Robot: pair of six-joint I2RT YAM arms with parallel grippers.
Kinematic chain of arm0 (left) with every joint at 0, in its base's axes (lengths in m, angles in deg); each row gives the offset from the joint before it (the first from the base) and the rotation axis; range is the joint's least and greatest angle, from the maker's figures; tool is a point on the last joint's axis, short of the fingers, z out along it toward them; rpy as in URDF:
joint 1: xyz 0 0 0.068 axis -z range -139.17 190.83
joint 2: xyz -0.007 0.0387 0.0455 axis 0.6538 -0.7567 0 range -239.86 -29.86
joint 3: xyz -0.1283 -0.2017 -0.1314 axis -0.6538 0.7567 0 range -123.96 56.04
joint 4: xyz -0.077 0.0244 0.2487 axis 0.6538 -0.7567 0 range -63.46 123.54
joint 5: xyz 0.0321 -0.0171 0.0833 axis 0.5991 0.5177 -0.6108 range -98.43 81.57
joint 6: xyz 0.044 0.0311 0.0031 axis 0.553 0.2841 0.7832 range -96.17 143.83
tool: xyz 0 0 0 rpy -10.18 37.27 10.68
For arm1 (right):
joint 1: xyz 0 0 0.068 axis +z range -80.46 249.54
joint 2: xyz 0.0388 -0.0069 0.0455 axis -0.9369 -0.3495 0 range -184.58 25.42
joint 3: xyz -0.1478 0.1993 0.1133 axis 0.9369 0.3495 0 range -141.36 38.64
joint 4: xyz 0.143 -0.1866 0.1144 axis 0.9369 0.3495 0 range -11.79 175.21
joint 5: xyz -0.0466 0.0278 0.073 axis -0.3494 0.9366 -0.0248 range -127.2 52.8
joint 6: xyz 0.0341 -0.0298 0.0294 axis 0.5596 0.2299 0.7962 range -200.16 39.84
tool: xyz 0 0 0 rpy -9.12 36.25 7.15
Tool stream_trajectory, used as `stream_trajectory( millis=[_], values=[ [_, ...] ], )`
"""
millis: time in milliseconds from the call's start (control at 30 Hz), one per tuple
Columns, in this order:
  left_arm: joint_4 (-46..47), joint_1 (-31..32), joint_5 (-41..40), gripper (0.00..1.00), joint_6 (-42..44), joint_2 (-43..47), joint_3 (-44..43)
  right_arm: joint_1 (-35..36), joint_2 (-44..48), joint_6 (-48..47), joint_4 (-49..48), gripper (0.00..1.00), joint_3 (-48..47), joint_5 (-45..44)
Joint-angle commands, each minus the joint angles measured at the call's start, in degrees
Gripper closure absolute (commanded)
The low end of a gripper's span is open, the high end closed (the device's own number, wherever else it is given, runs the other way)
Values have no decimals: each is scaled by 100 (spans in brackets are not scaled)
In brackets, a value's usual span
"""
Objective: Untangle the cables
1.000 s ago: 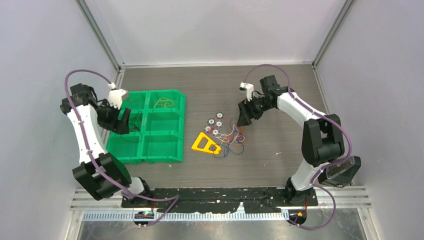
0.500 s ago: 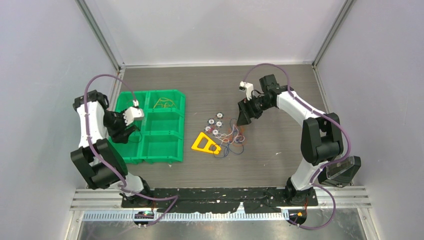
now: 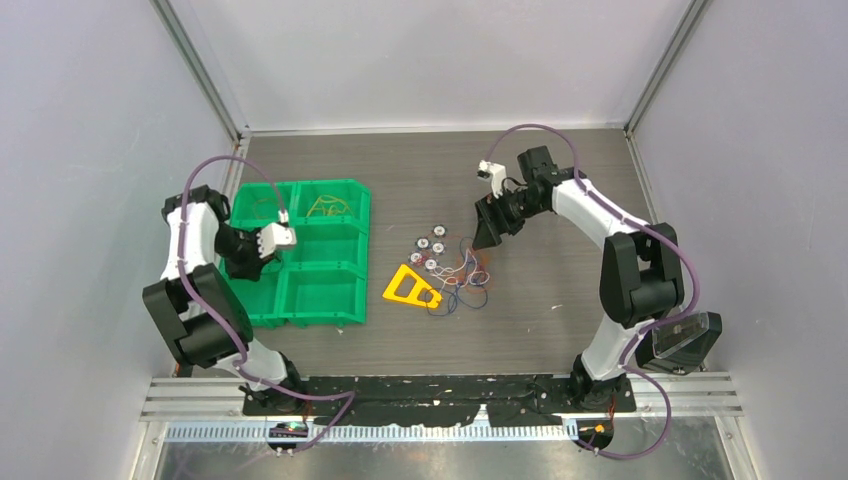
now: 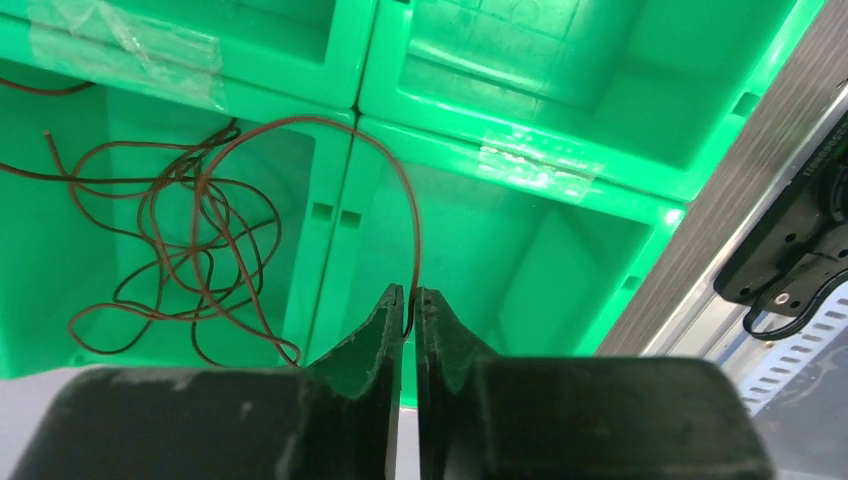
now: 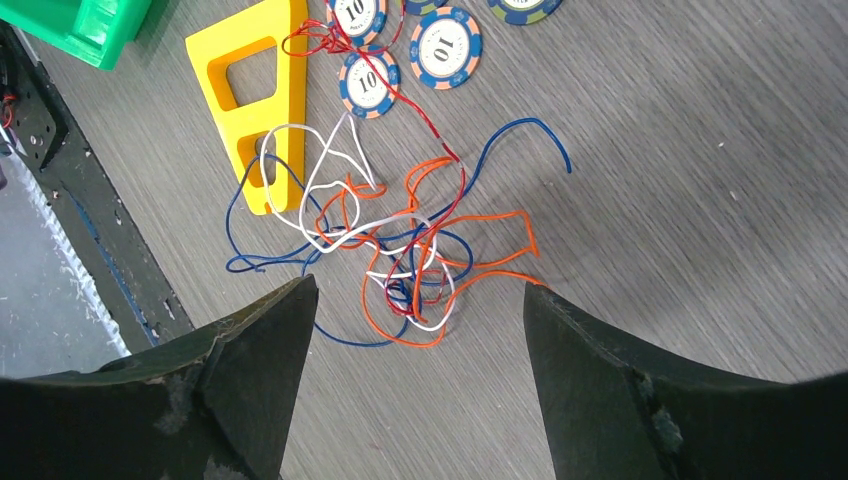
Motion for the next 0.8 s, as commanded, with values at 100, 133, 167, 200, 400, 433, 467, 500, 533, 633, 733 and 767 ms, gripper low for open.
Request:
stream_trajectory(
  millis=[100,133,167,200,400,433,467,500,533,633,733,767],
  values=[
    [308,-32,156,100,-487,-232,-852,-16,-85,-8,13,19,-323,25],
    [428,-35,94,100,-591,-310,-988,-16,-92,-10,14,19,-325,37],
    [572,-27,6,100,-703,-412,-1097,-15,-110,-1,13,19,-331,37],
    [655,-20,-123,100,-811,-537,-1210,-15,-117,2,16,19,-349,49],
    [969,255,-840,100,-1076,-1240,-1423,-15,-178,-23,59,19,-425,7],
    [993,305,-831,100,-1093,-1292,-1397,-13,-178,-46,66,19,-425,-4],
    [1007,362,-804,100,-1113,-1339,-1377,-14,-164,-55,78,20,-414,-19],
    [1010,429,-785,100,-1153,-1391,-1366,-11,-153,-76,84,20,-402,-30],
    [1025,497,-763,100,-1208,-1439,-1357,-10,-129,-83,96,20,-371,-45],
    [953,671,-624,94,-1406,-1445,-1419,-14,-76,-149,115,20,-302,-58],
    [693,685,-273,57,-1650,-1053,-1663,-23,64,-295,207,19,-237,-140],
    [572,685,-243,47,-1688,-889,-1757,-28,106,-325,232,19,-212,-191]
  ],
)
